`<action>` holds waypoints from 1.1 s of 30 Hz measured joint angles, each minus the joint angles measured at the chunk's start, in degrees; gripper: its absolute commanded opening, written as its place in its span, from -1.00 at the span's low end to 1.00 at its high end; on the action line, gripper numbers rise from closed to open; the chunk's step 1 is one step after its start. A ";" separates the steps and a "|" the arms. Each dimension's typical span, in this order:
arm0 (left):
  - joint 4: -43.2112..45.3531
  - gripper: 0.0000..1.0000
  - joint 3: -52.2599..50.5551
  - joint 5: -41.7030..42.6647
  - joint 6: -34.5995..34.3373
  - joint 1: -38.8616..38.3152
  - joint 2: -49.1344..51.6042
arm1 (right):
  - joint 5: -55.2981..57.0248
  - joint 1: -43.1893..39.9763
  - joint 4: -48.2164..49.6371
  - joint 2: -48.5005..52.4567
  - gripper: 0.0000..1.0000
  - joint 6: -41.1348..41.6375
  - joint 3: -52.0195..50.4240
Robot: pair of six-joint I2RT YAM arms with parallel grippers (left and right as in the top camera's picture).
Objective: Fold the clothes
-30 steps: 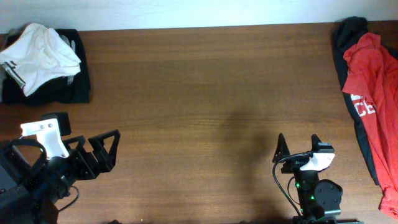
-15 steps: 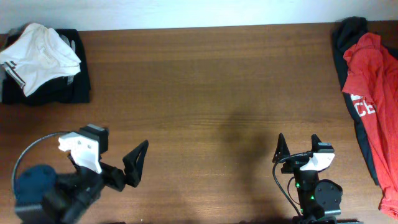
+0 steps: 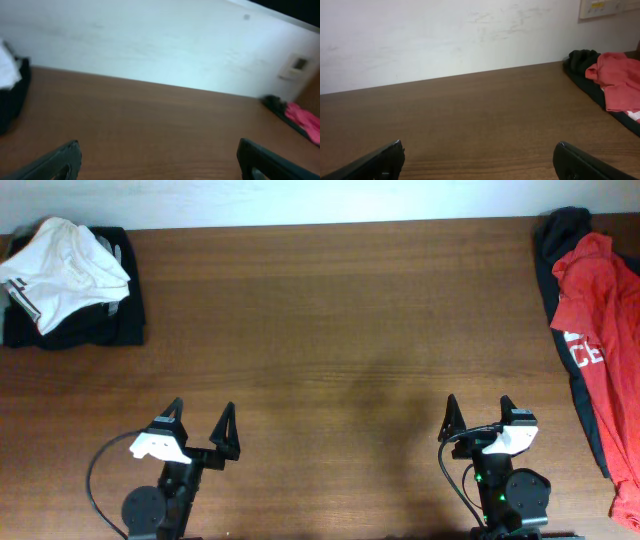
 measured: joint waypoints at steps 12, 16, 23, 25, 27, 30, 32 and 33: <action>-5.64 0.98 -3.63 -16.02 3.13 -0.70 -6.19 | 0.00 0.00 -0.02 0.00 0.97 0.00 0.00; -5.86 0.99 -3.63 -15.82 10.21 -0.70 -6.19 | 0.00 0.00 0.00 0.00 0.97 0.00 0.00; -5.86 0.98 -3.63 -15.82 13.33 -0.70 -6.19 | 0.00 0.00 0.00 0.00 0.97 0.00 0.00; -5.86 0.98 -3.63 -15.80 13.49 -0.70 -6.19 | 0.00 0.00 0.00 0.00 0.97 0.00 0.00; -5.86 0.98 -3.63 -15.82 13.49 -0.70 -6.19 | 0.00 0.00 -0.02 0.00 0.97 0.00 0.00; -5.86 0.98 -3.63 -15.82 13.49 -0.70 -6.19 | 0.00 0.00 -0.02 0.00 0.97 -0.04 0.00; -5.86 0.98 -3.63 -15.80 13.49 -0.70 -6.19 | 0.00 0.00 0.00 0.00 0.97 -0.02 0.00; -5.86 0.98 -3.63 -15.80 13.49 -0.70 -6.19 | 0.00 0.00 -0.02 0.00 0.97 -0.02 0.00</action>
